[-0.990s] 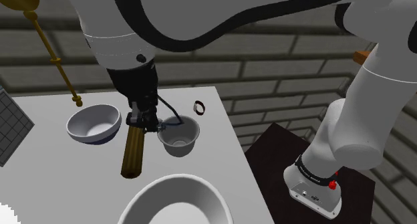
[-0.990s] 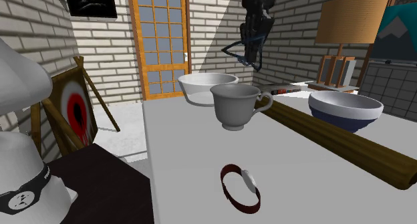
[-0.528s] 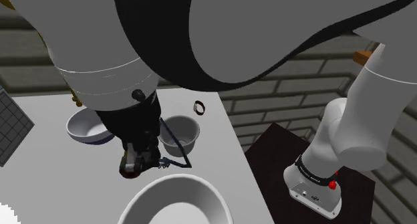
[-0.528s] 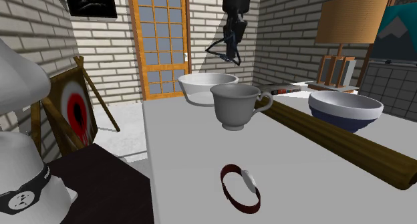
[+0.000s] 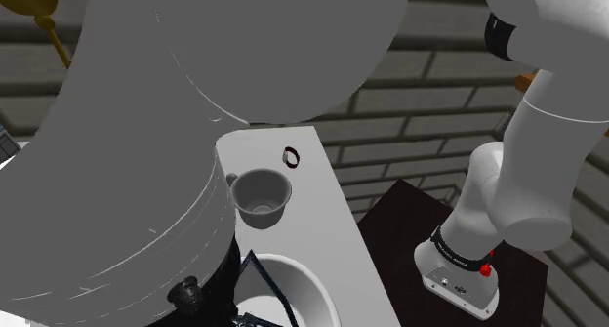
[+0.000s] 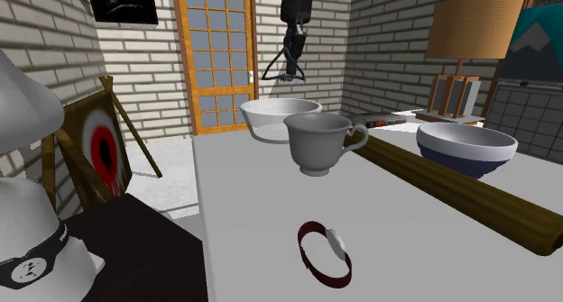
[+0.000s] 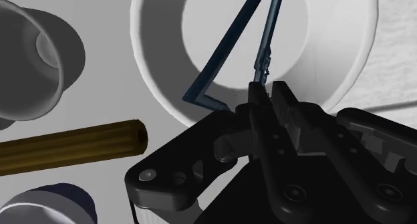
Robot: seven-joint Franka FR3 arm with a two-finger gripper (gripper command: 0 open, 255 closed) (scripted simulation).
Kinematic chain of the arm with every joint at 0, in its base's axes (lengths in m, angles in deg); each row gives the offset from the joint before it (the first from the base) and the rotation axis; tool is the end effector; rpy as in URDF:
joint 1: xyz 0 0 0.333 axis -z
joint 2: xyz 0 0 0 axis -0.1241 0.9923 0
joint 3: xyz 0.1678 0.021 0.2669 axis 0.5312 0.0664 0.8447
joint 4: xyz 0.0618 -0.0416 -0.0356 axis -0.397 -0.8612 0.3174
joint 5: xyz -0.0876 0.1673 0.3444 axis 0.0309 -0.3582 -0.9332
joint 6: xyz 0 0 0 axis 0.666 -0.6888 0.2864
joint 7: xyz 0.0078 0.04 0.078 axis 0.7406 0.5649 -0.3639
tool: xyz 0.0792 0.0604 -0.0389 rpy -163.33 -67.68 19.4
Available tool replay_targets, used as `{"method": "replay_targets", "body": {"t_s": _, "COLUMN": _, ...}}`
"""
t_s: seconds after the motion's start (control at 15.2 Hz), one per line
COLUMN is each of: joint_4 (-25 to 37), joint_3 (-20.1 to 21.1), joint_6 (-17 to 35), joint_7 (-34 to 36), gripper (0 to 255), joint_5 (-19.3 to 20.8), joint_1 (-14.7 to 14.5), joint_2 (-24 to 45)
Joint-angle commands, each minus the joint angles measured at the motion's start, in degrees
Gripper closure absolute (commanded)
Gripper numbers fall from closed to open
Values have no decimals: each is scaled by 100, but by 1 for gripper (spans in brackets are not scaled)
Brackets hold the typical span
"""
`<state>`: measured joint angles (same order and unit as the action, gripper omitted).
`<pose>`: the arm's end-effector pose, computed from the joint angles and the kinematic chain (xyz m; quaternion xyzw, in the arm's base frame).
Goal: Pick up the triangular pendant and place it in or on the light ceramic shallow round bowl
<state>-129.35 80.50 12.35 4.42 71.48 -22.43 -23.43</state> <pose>0.2012 0.5527 0.5461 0.9221 0.3841 -0.0286 0.0364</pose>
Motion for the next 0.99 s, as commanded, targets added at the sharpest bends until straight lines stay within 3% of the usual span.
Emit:
{"method": "replay_targets", "body": {"t_s": 0.0, "joint_4": 167, "joint_3": 141, "joint_6": -95, "joint_7": 407, "gripper": 255, "joint_5": 69, "joint_1": -263, "joint_2": 127}}
{"method": "replay_targets", "body": {"t_s": 0.92, "joint_4": -876, "joint_3": 96, "joint_6": 972, "joint_7": 448, "gripper": 255, "joint_5": 118, "joint_1": -209, "joint_2": 166}}
